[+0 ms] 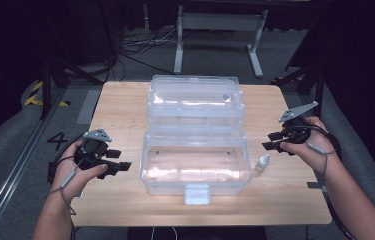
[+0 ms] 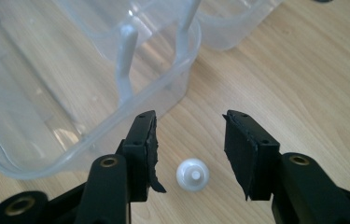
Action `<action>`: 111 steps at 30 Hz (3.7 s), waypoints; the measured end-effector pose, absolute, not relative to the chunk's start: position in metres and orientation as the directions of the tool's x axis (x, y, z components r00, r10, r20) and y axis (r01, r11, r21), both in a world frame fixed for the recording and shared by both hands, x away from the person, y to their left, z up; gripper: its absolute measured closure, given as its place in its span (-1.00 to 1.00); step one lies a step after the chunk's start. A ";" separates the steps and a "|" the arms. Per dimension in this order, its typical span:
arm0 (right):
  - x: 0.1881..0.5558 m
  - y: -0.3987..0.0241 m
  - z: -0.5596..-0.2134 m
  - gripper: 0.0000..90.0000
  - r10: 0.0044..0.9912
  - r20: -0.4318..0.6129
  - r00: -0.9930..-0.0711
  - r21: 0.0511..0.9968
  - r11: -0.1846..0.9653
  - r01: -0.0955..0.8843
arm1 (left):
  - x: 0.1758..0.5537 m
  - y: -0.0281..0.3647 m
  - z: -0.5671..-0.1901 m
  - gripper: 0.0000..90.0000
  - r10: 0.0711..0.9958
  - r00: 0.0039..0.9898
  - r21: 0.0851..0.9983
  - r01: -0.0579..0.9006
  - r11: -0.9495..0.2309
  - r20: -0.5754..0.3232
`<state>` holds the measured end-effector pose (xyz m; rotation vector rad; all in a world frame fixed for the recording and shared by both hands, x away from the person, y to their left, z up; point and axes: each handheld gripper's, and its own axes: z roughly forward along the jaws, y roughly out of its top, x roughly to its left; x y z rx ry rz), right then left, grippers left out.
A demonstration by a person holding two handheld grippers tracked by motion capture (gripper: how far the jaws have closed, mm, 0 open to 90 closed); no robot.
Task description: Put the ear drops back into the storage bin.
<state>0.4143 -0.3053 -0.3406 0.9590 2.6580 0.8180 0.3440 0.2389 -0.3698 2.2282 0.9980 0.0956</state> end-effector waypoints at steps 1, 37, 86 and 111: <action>0.415 -0.305 -0.342 0.22 0.636 -0.002 -0.772 0.553 0.644 0.529 | 0.343 0.240 -0.370 -0.15 0.686 0.699 0.614 0.635 -0.468 -0.200; 0.438 -0.287 -0.396 0.29 0.622 -0.016 -0.783 0.228 0.765 0.603 | 0.338 0.251 -0.375 -0.21 0.721 0.660 0.609 0.665 -0.432 -0.209; 0.424 -0.284 -0.342 0.59 0.513 -0.057 -0.857 0.215 0.844 0.491 | 0.343 0.252 -0.376 -0.21 0.714 0.664 0.615 0.664 -0.425 -0.224; 0.407 -0.267 -0.303 0.59 0.361 -0.077 -0.930 0.229 0.914 0.335 | 0.342 0.252 -0.375 -0.21 0.714 0.665 0.620 0.660 -0.424 -0.220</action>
